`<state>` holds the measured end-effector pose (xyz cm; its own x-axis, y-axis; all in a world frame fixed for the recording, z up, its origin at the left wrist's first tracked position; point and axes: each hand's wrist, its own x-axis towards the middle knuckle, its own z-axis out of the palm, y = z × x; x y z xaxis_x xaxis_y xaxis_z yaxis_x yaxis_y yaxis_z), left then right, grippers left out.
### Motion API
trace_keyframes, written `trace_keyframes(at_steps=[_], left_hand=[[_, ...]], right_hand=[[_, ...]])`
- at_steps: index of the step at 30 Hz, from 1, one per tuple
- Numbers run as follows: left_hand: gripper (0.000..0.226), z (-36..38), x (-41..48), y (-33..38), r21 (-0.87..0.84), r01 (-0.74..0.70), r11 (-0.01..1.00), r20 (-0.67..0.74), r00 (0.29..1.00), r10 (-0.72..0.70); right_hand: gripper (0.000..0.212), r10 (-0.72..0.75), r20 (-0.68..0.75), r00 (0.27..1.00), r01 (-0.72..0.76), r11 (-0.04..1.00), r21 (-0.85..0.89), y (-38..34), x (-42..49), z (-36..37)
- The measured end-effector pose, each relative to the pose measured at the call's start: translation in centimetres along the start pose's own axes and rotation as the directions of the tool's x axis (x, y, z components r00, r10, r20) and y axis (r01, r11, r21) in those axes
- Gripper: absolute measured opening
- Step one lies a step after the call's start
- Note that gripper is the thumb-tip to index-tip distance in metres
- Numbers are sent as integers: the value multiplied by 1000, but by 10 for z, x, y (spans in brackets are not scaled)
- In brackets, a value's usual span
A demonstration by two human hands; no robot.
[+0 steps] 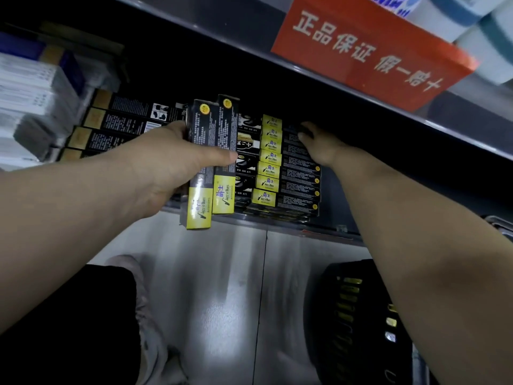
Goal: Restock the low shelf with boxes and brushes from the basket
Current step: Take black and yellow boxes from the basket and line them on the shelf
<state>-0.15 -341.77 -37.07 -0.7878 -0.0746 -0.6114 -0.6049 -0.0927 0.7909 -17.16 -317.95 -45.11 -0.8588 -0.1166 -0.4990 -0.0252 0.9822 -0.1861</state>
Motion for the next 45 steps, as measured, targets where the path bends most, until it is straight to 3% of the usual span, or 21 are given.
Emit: trace_keyframes(at_steps=[3,4,6,8,10,12,16,20,24,26,32,36,45], left_hand=[[47,2,0,-1,20,0,1000,12,1000,0],[46,3,0,-2,29,3,1000,19,1000,-3],[39,5,-2,-2,30,7,1000,51,999,-8],[35,7,-4,-1,24,-1,1000,101,995,-2],[35,10,-7,1,28,-12,1000,178,984,6],[41,13,-12,4,40,-19,999,258,966,8],[43,18,-21,6,32,-15,999,303,953,5],[44,11,-16,4,48,-32,998,129,991,26],[72,5,-13,4,66,-44,997,44,998,41],[68,5,-14,4,67,-54,996,51,997,51],[73,6,-15,3,104,-59,993,71,996,52],[77,7,-11,0,146,-71,987,33,997,67],[73,4,-6,-5,216,-76,973,31,997,71]], right_hand=[[58,0,-15,1000,-1,997,-73,-22,-20,-13],[56,-17,-30,999,17,1000,-3,-33,-32,-18],[49,-97,11,995,90,948,307,-54,-65,-25],[42,-251,100,963,141,783,607,-70,-104,-27],[32,-380,107,919,199,681,704,-76,-135,-27],[41,-421,85,903,221,625,749,-76,-153,-27],[41,-334,100,937,107,550,828,-60,-164,-28],[35,2,56,998,-41,692,720,-29,-159,-20],[24,183,12,983,-127,633,764,-4,-153,-19],[19,173,4,985,-119,659,743,2,-149,-17],[29,77,79,994,-107,842,529,9,-141,-7],[53,29,59,998,-42,972,230,10,-133,-4],[49,-34,54,998,36,998,-50,6,-126,8]])
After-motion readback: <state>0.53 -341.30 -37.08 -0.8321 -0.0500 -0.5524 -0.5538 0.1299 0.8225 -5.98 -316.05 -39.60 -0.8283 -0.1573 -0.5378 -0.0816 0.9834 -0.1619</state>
